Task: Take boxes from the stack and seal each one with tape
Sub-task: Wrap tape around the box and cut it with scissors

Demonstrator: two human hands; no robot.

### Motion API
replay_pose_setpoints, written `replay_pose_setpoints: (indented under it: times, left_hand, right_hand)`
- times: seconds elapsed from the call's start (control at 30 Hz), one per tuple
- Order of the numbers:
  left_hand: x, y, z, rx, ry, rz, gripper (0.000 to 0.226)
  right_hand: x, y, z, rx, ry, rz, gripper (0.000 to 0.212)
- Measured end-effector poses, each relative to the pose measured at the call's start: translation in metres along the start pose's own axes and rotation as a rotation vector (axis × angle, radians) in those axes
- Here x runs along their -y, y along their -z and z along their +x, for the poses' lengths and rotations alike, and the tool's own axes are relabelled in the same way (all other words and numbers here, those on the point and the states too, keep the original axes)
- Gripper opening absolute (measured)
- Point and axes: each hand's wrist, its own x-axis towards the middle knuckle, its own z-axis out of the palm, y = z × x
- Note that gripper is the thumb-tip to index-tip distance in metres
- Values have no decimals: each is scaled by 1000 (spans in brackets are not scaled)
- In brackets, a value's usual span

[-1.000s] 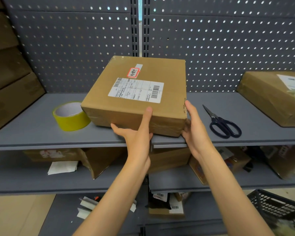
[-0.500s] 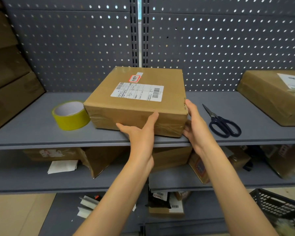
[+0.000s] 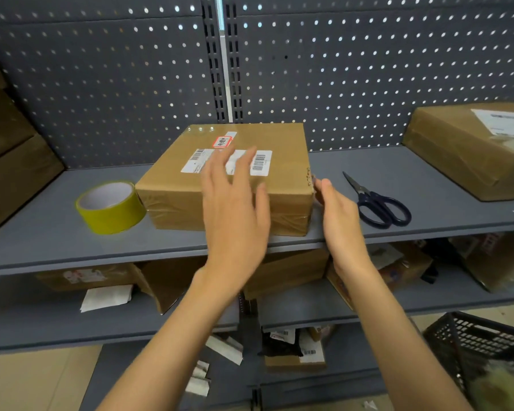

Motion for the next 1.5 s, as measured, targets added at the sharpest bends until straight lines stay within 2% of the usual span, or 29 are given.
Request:
replay_pose_setpoints:
  times: [0.07, 0.13, 0.2, 0.3, 0.47, 0.63, 0.87, 1.1, 1.23, 1.43, 1.5]
  left_hand:
    - [8, -3, 23, 244, -163, -48, 35]
    - [13, -9, 49, 492, -307, -65, 38]
    - [14, -19, 73, 670, -388, -33, 37]
    - [11, -31, 96, 867, -385, -51, 34]
    - [12, -39, 108, 1054, -328, -86, 36]
    - [18, -41, 109, 1056, -409, 0, 30]
    - [23, -47, 99, 868, -414, -78, 24]
    - [26, -47, 101, 897, -418, -141, 28]
    - [28, -49, 103, 900, -456, -102, 31]
    - [28, -52, 104, 853, -452, -130, 30]
    - [28, -52, 104, 839, -442, -118, 28]
  right_hand:
    - [2, 0, -6, 25, 101, -50, 33]
    - [6, 0, -11, 22, 158, -184, 39]
    - [11, -1, -15, -42, 199, -360, 40]
    - [13, -3, -16, -72, 204, -484, 45]
    - [10, 1, -7, -26, 172, -426, 55]
    - [5, -4, -4, -37, 179, -418, 50]
    - [8, -2, -1, -16, 228, -459, 41]
    - [3, -1, 1, -36, 224, -457, 50]
    - [2, -1, 5, 15, 204, -419, 49]
    - [1, -3, 10, 48, 225, -473, 63]
    - [1, -2, 13, 52, 216, -453, 58]
